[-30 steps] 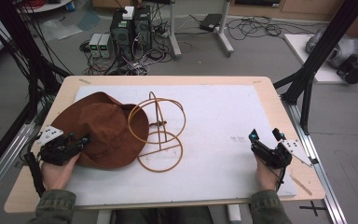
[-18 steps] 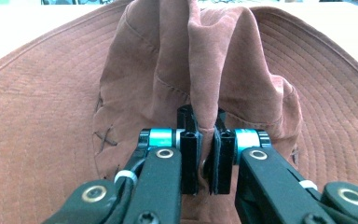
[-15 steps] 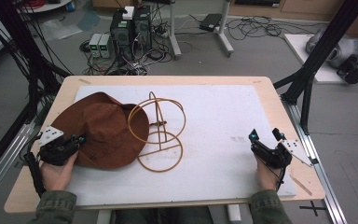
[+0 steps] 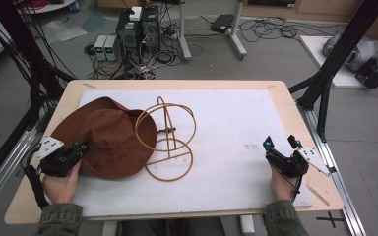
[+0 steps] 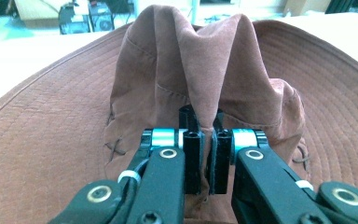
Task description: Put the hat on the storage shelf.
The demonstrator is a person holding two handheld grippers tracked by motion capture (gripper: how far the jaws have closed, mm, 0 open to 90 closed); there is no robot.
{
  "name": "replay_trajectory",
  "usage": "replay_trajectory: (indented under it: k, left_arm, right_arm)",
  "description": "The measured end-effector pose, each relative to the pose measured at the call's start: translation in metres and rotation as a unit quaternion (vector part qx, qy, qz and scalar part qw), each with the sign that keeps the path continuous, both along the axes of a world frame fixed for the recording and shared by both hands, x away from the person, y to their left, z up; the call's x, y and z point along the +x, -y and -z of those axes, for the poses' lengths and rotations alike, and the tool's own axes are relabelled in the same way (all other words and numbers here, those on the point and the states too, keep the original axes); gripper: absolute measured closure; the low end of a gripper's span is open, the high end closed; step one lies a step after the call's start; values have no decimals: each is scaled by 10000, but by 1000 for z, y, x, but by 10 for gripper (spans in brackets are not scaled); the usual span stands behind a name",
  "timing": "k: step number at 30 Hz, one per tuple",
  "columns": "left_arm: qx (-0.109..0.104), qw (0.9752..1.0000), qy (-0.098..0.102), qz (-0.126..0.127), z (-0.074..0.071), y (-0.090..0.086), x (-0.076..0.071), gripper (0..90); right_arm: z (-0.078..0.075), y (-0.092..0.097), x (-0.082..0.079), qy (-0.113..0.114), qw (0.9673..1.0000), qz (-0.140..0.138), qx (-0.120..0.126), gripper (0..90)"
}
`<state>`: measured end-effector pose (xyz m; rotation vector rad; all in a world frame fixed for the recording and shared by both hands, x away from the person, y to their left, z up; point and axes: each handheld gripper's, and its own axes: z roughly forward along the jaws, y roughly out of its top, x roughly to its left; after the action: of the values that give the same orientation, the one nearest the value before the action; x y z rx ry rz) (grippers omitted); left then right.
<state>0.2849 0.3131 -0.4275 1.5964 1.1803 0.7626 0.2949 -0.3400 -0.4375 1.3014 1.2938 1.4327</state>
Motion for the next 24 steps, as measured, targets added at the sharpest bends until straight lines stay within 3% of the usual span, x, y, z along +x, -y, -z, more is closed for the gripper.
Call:
replay_trajectory:
  k: [5, 9, 17, 24]
  left_arm:
    - [-109, 9998, 167, -45, -3, 0, -4, 871]
    - [-392, 9985, 349, -133, -6, -3, -7, 872]
    - [-361, 9970, 642, -235, -16, 1, -13, 872]
    - [-711, 9923, 944, -367, -23, -2, -17, 872]
  right_arm:
    - [0, 0, 0, 0, 10000, -1, -7, 111]
    - [0, -1, 0, -14, 10000, -5, -6, 111]
    - [0, -1, 0, 3, 10000, 2, -30, 111]
    - [0, -1, 0, 2, 10000, 3, -35, 111]
